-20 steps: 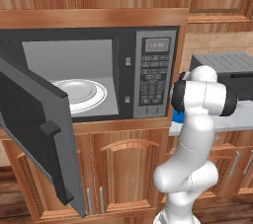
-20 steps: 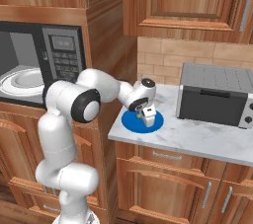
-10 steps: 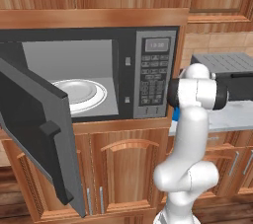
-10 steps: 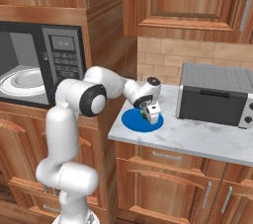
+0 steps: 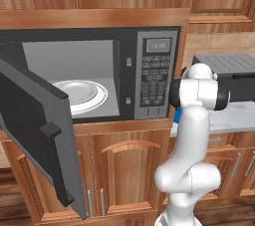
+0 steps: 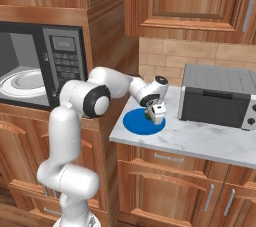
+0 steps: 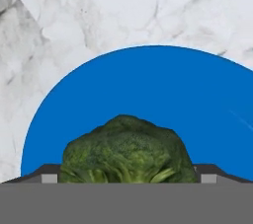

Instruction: Pick the broccoli from the counter and place it in the microwave. Then turn on the microwave.

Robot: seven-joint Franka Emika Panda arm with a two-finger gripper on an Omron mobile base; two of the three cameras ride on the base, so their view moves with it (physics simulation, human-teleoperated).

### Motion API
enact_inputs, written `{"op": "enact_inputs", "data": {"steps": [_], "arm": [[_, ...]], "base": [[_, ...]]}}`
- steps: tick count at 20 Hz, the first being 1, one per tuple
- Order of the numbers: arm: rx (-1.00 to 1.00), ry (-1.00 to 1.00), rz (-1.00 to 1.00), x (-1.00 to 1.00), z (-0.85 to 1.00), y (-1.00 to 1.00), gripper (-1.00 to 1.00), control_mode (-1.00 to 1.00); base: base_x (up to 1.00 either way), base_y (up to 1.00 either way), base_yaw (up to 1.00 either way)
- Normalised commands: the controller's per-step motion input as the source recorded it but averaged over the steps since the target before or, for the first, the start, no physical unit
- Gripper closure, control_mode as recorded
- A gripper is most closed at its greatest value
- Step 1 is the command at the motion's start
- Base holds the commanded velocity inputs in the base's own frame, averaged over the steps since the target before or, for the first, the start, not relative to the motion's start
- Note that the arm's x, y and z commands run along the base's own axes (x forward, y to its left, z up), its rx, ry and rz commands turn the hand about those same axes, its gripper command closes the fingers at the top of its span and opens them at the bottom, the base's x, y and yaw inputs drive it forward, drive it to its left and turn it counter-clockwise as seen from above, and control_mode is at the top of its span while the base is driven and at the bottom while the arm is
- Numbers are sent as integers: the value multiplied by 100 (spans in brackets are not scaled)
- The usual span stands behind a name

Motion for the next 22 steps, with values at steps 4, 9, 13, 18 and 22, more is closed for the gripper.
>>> {"op": "enact_inputs", "data": {"steps": [4, 9, 13, 18, 22], "arm": [[0, -21, -9, -100, 52, 0, 100, -100], [0, -21, -8, -100, 93, 0, 100, -100], [0, -20, -7, -100, 94, 2, 100, -100], [0, -12, -2, -100, 83, 14, 100, -100], [-2, -2, 0, -100, 61, 39, 100, -100]], "base": [[0, 0, 0], [0, 0, 0], [0, 0, 0], [0, 0, 0], [0, 0, 0]]}}
